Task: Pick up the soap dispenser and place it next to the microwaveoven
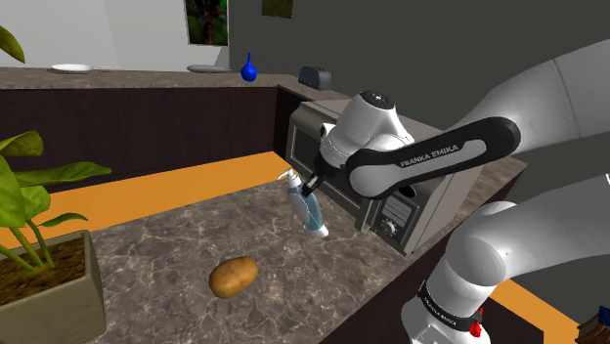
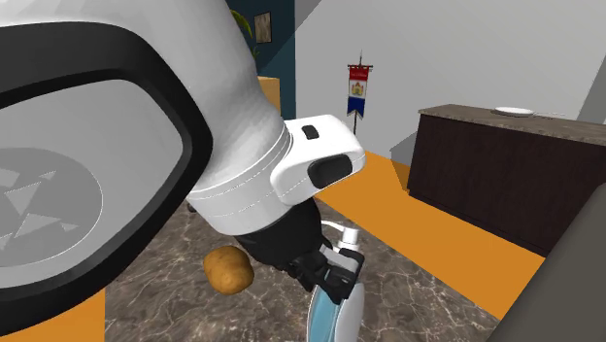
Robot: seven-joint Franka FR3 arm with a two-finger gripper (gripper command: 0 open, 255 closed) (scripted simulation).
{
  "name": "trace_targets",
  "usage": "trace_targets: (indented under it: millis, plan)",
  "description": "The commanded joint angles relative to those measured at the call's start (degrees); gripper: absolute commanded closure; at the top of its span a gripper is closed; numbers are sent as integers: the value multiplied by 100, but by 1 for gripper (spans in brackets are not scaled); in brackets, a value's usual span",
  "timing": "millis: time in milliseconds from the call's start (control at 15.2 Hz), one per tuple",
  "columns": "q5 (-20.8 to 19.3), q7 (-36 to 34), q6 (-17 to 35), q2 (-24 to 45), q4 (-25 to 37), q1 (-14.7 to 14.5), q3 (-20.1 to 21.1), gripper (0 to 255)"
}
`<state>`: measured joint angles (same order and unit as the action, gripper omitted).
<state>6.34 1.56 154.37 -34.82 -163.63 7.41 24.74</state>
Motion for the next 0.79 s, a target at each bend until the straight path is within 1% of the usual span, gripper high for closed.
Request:
trace_targets:
  millis: [0,264,330,462,594,726]
  plan:
    - [4,-37,-262,24,-50,-9,32,0]
    - [18,1,-229,-16,-128,-29,-6,0]
    - [-9,32,-242,42,-51,17,-27,0]
    - [71,94,-816,-453,18,-161,-172,0]
    - [106,128,-1318,-852,116,-277,-276,0]
    - [105,128,-1318,-851,116,-277,-277,0]
